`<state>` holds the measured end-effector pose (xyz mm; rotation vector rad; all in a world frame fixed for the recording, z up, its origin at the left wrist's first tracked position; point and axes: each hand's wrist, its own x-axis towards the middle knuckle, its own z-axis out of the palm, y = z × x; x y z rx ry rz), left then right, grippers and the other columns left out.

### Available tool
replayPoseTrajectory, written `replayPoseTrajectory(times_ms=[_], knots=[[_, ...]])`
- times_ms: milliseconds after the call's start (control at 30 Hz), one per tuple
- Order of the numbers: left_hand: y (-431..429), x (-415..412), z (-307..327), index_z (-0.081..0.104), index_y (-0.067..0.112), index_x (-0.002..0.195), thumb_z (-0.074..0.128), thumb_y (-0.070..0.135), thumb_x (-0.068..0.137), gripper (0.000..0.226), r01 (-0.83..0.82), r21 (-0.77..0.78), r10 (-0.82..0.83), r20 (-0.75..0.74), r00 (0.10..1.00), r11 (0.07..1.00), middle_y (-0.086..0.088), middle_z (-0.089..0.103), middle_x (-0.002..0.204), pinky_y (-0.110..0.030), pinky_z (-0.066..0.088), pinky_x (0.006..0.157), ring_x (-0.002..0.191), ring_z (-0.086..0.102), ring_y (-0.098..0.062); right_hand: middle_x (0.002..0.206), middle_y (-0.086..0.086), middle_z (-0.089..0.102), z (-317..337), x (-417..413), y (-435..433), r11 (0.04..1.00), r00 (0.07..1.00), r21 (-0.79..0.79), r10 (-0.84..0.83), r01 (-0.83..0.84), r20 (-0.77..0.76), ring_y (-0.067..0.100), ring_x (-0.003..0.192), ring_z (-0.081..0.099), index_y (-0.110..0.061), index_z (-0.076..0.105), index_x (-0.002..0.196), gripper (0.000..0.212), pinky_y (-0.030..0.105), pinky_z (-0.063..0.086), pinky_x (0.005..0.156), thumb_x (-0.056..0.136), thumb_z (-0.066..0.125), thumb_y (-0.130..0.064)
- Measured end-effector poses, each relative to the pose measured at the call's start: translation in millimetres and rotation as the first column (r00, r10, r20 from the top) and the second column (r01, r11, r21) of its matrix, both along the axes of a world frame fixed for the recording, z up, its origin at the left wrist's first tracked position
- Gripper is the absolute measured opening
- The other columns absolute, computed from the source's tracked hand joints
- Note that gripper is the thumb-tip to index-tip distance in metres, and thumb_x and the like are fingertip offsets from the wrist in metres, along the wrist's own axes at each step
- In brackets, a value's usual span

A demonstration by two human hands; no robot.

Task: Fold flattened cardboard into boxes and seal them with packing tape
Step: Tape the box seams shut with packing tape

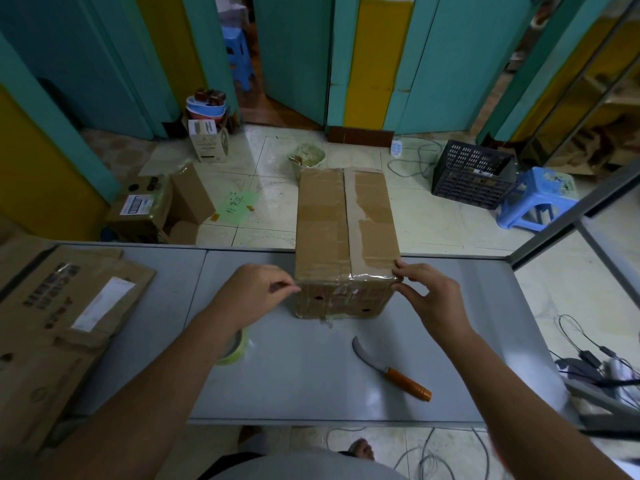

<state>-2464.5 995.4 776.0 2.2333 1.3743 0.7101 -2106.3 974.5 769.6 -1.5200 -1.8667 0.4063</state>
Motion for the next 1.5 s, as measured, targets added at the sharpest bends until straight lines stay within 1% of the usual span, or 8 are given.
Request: replayPoseTrajectory(times_ms=[100, 300, 667, 833, 967, 1233, 1367, 1500], knots=[[8.4, 4.6, 6.7, 0.075, 0.021, 0.075, 0.079, 0.048, 0.091, 0.031, -0.041, 0.048, 0.045, -0.082, 0.996, 0.998, 0.011, 0.064, 0.066, -0.035, 0.056, 0.062, 0.059, 0.059, -0.008, 0.119, 0.002, 0.076, 0.9, -1.9, 0.1, 1.000, 1.000, 0.003, 0.016, -0.016, 0.025, 0.014, 0.104, 0.073, -0.012, 0.079, 0.117, 0.036, 0.035, 0.060, 0.097, 0.082, 0.086, -0.008], [22.4, 2.5, 4.7, 0.069, 0.018, 0.074, 0.081, 0.054, 0.084, 0.040, -0.086, -0.076, 0.080, -0.083, 0.993, 0.993, 0.008, 0.061, 0.067, -0.029, 0.047, 0.062, 0.064, 0.057, -0.008, 0.118, 0.002, 0.076, -0.2, -3.6, -2.6, 1.000, 0.999, -0.003, 0.015, -0.014, 0.038, 0.015, 0.104, 0.073, -0.013, 0.079, 0.117, 0.035, 0.033, 0.060, 0.096, 0.083, 0.085, -0.012], [25.7, -11.8, -3.2, 0.080, 0.026, 0.104, 0.082, 0.018, 0.092, 0.014, 0.109, -0.155, -0.115, -0.030, 0.993, 0.982, 0.019, 0.074, 0.094, -0.024, 0.061, 0.078, 0.087, 0.070, 0.002, 0.119, -0.003, 0.075, -6.6, 2.3, -2.1, 1.000, 0.999, -0.012, 0.007, -0.006, 0.032, 0.009, 0.106, 0.071, -0.018, 0.078, 0.118, 0.035, 0.023, 0.056, 0.097, 0.084, 0.084, -0.017], [33.3, -12.7, 7.1, 0.082, 0.027, 0.100, 0.076, 0.036, 0.097, 0.011, 0.135, -0.161, -0.157, -0.127, 0.979, 0.978, 0.017, 0.075, 0.086, -0.031, 0.058, 0.074, 0.079, 0.068, -0.001, 0.120, -0.002, 0.075, -4.4, -0.1, -1.7, 1.000, 0.999, -0.026, 0.009, -0.008, 0.031, 0.012, 0.106, 0.071, -0.017, 0.078, 0.118, 0.035, 0.028, 0.057, 0.097, 0.084, 0.085, -0.015], [33.5, -5.2, 9.2, 0.082, 0.024, 0.088, 0.076, 0.040, 0.097, 0.019, 0.094, -0.131, -0.115, -0.161, 0.980, 0.987, 0.014, 0.071, 0.073, -0.032, 0.056, 0.066, 0.068, 0.065, -0.006, 0.120, 0.000, 0.076, -2.4, -0.6, -2.2, 1.000, 1.000, -0.030, 0.003, -0.002, 0.028, 0.013, 0.106, 0.072, -0.015, 0.078, 0.119, 0.036, 0.031, 0.058, 0.097, 0.083, 0.085, -0.013], [25.7, 6.7, -5.6, 0.075, 0.026, 0.072, 0.080, 0.022, 0.094, 0.023, -0.092, -0.218, 0.103, 0.040, 0.994, 0.972, 0.013, 0.069, 0.065, -0.027, 0.052, 0.063, 0.063, 0.066, -0.005, 0.117, 0.001, 0.077, -5.0, -10.6, -4.0, 1.000, 1.000, 0.016, -0.019, 0.019, -0.001, 0.012, 0.102, 0.073, -0.012, 0.079, 0.117, 0.034, 0.029, 0.060, 0.095, 0.084, 0.085, -0.011], [24.2, 1.6, -5.9, 0.079, 0.030, 0.074, 0.086, 0.044, 0.086, 0.020, -0.133, -0.292, 0.161, 0.074, 0.984, 0.947, 0.014, 0.074, 0.070, -0.028, 0.056, 0.065, 0.067, 0.070, -0.005, 0.121, -0.001, 0.074, -8.3, -11.4, -6.8, 0.999, 0.999, -0.003, -0.039, 0.039, -0.035, 0.012, 0.106, 0.070, -0.013, 0.077, 0.117, 0.031, 0.032, 0.060, 0.097, 0.086, 0.083, -0.013], [23.5, -4.8, -5.0, 0.078, 0.032, 0.092, 0.088, 0.076, 0.060, 0.056, -0.236, -0.404, 0.292, 0.081, 0.953, 0.883, 0.017, 0.077, 0.085, -0.023, 0.056, 0.071, 0.079, 0.070, 0.004, 0.125, -0.006, 0.067, -9.7, -13.0, -7.4, 0.998, 0.992, -0.053, -0.024, 0.017, -0.122, 0.008, 0.118, 0.065, -0.021, 0.072, 0.118, 0.034, 0.028, 0.056, 0.102, 0.086, 0.083, -0.018]])
